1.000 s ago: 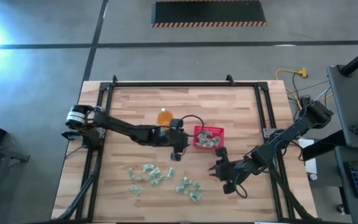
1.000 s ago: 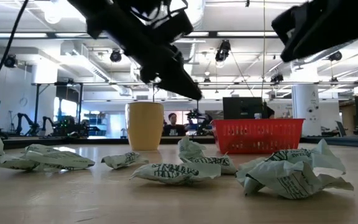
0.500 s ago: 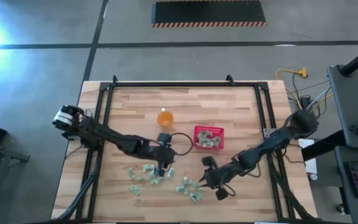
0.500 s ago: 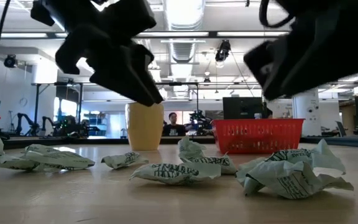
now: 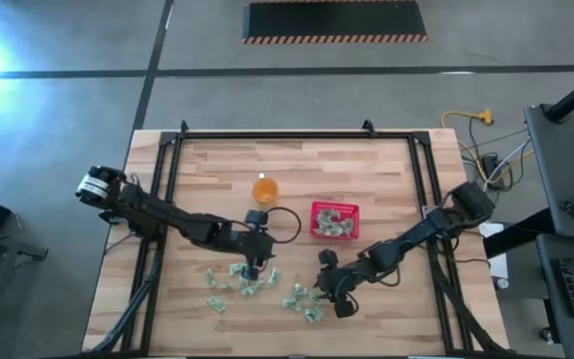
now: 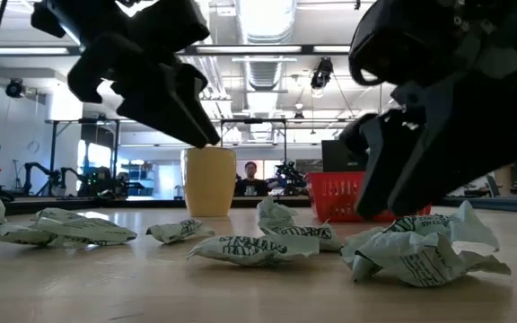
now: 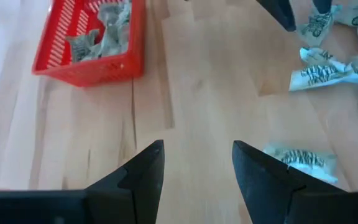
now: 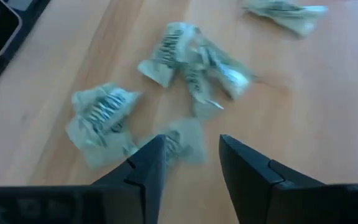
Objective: Pick and place Stevia / Truvia into bins
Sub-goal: Put the stevia packet into the basket
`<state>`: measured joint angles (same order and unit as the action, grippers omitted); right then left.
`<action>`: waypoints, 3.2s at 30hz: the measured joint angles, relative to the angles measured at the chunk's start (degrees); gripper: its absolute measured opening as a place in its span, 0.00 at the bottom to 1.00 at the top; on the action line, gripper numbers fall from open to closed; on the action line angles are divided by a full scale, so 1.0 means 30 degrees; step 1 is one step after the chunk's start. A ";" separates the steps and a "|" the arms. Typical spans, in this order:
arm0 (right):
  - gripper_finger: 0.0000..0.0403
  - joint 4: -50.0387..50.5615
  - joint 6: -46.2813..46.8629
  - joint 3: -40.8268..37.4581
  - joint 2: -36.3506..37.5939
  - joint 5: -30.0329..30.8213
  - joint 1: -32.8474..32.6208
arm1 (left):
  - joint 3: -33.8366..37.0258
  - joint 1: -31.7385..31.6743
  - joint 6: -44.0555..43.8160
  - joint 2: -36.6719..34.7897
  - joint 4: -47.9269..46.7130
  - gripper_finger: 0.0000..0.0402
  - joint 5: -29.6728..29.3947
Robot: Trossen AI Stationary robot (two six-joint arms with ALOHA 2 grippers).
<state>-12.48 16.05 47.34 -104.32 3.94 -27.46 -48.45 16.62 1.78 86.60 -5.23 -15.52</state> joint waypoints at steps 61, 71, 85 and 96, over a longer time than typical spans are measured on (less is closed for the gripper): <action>0.02 0.4287 -0.3755 0.0704 0.3183 0.4044 0.0284 | 0.0721 -0.0015 0.0016 -0.0127 0.0425 0.43 -0.0129; 0.02 1.2223 0.0743 0.0665 0.6724 1.5742 0.0304 | 0.0721 -0.0031 0.0036 -0.0134 0.0585 0.43 -0.0128; 0.02 1.4489 0.3554 -0.0220 0.6130 1.6257 0.1571 | 0.0721 -0.0044 0.0058 -0.0134 0.0667 0.43 -0.0420; 0.11 1.4460 0.3708 -0.0564 0.5497 1.5536 0.2164 | 0.0743 -0.0044 0.0058 -0.0134 0.0726 0.43 -0.0420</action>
<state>30.90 27.18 45.65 -87.83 50.54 -20.97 -46.22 16.49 1.96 86.19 -3.05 -16.78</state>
